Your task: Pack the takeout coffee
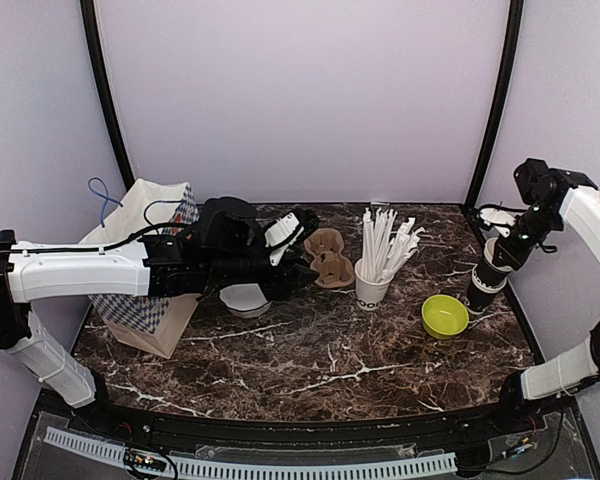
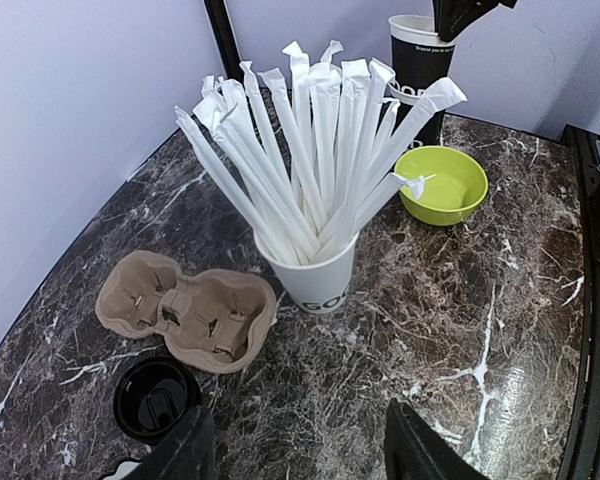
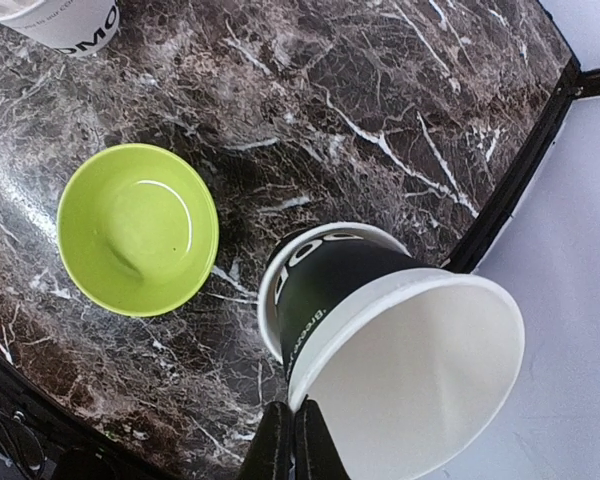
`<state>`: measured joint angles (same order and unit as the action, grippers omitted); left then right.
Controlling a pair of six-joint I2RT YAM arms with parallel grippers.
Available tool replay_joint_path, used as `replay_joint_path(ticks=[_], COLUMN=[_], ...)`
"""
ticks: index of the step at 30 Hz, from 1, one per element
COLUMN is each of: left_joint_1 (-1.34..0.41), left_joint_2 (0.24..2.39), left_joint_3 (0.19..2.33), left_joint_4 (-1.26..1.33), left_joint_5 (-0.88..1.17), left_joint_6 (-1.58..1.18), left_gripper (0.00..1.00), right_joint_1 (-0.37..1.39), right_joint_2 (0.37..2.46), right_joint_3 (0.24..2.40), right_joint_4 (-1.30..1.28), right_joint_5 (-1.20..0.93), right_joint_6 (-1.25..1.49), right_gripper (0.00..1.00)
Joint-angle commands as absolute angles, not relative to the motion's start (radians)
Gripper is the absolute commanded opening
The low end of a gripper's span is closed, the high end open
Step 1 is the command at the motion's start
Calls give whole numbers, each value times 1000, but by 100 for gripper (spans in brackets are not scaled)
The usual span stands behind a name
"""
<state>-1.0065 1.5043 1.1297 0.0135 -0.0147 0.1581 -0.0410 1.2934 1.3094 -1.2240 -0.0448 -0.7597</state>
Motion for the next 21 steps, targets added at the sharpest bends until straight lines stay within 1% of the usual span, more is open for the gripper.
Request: replay_joint_path(ticks=[1,6,12,17,21], left_joint_1=[-1011,-1011,-1011,-996,-938], left_joint_2=[1496,1498,1526,1552,1559], left_joint_3=[1121,1118,1137,1200,1248], left_joint_4=[26,29,20,-43,-89], left_joint_5=[-2,-4,-43,-185,-237], left_joint_6=[174,180,189,156,112], left_gripper=[59,59,59,62,63], right_joint_1=[-28,-27,-22,-6,89], right_joint_2=[1310,1300,1237,1133,1089], right_joint_3=[1333,1436,1555,1427,1290], right_joint_4=[-1217,-1278,-1419,-1417,-1392], right_joint_5=[-37,-37,-140,-240,-327], right_joint_6=[-747,-765,-840,-925,-959], right_gripper=[0,0,0,0,0])
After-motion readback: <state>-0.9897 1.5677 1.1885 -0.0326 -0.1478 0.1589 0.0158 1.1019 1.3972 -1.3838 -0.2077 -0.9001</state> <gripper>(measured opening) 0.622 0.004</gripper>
